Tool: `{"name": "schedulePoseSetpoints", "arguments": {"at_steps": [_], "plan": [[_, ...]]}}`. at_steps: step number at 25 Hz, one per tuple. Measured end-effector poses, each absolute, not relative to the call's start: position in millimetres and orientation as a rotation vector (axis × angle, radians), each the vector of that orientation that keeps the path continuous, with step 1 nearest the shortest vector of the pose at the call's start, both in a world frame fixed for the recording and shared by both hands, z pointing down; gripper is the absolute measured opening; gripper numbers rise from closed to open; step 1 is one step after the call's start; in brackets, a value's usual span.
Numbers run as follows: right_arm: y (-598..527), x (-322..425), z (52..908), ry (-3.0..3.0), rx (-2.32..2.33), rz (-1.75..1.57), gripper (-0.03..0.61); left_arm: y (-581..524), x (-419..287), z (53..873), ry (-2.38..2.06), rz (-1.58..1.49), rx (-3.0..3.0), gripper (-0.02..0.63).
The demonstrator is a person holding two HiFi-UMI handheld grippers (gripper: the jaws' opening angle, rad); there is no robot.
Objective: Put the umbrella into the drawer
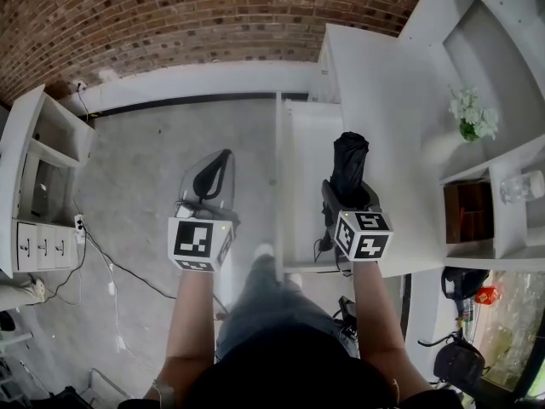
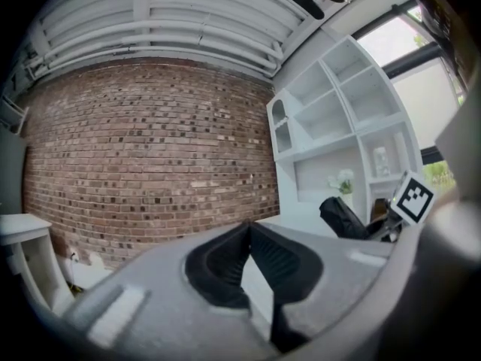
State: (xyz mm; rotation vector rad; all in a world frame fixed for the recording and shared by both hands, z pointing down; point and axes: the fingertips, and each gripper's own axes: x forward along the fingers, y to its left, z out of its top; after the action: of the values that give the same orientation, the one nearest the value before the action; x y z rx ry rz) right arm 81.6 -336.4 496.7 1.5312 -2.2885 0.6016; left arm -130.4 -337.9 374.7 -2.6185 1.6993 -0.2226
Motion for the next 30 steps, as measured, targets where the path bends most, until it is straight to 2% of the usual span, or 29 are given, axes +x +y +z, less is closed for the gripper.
{"name": "schedulePoseSetpoints", "arguments": {"at_steps": [30], "plan": [[-403, 50, 706, -1.831, 1.237, 1.035, 0.258, -416, -141, 426, 1.610, -0.300, -2.774, 0.000]]}}
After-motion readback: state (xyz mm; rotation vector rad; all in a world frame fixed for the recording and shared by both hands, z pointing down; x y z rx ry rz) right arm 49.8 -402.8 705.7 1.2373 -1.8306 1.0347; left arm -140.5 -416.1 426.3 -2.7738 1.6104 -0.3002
